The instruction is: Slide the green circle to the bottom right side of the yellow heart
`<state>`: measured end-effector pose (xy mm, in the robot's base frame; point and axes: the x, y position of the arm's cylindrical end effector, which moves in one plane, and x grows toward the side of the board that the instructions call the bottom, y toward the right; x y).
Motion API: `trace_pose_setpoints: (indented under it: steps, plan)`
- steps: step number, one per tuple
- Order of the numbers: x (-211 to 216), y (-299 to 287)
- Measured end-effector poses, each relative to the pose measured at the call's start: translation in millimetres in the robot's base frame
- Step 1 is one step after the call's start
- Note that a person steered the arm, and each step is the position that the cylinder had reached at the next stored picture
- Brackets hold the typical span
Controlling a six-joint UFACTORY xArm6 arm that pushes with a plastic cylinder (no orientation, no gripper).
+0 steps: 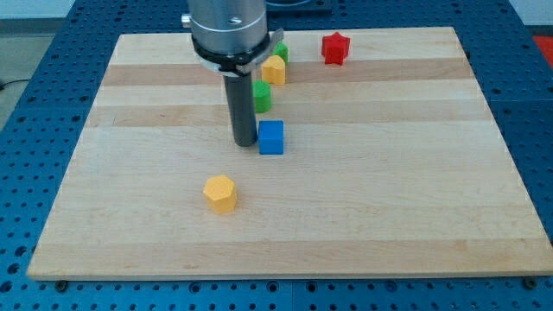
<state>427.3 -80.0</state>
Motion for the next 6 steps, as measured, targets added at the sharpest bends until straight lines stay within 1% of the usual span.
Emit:
trace_pose_setpoints:
  steps: [1, 2, 3, 4, 5, 6]
  plan:
    - [-51, -65]
    - [-99, -36]
    - [-99, 5]
    - [-92, -14]
    - [-73, 7]
    - [-78, 30]
